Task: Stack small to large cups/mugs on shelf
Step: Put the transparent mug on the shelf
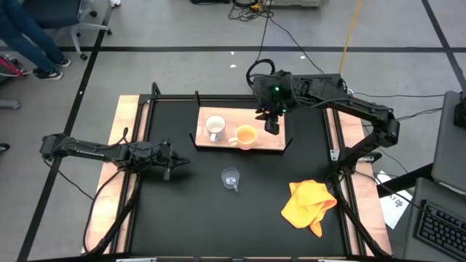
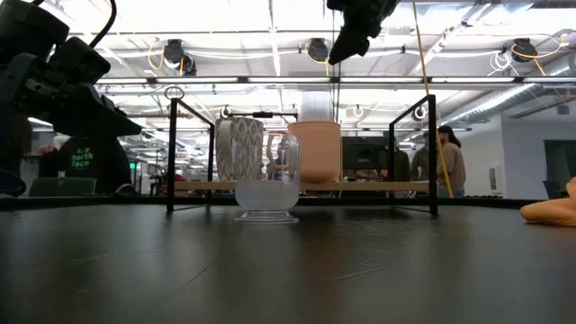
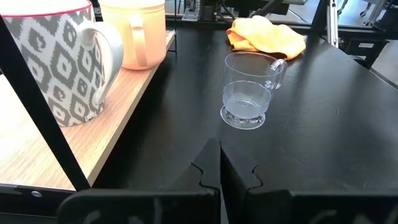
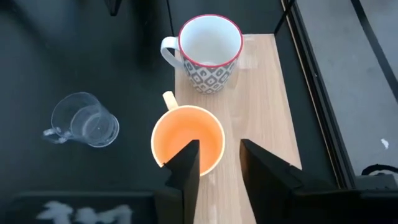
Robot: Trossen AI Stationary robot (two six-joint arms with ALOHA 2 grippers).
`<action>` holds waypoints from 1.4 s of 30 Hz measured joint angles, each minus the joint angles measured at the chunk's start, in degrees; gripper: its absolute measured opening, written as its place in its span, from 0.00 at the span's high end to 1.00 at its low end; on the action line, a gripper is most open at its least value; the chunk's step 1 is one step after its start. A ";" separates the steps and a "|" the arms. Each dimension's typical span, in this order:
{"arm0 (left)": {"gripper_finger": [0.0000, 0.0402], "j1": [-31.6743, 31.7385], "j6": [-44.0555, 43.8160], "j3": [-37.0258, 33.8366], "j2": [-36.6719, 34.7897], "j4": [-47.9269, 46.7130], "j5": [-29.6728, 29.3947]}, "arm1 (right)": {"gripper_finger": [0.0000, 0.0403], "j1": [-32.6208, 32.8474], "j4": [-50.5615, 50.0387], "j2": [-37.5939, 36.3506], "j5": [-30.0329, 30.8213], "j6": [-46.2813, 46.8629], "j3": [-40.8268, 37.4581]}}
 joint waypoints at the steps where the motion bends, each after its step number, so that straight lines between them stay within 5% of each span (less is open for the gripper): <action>1: 1.00 -0.01 0.00 0.00 0.00 0.00 -0.01 | 0.77 0.11 -0.04 0.00 0.01 -0.40 0.00; 8: 1.00 -0.02 -0.04 0.00 0.00 0.00 -0.02 | 0.98 1.05 -1.69 0.01 0.00 -1.60 0.00; 30: 1.00 -0.02 -0.19 0.00 0.00 -0.02 -0.04 | 1.00 1.48 -7.32 -6.75 -0.02 0.24 -0.77; 42: 1.00 -0.01 0.48 0.00 0.00 -0.04 -0.02 | 1.00 1.48 1.41 -21.73 -0.02 4.63 -18.28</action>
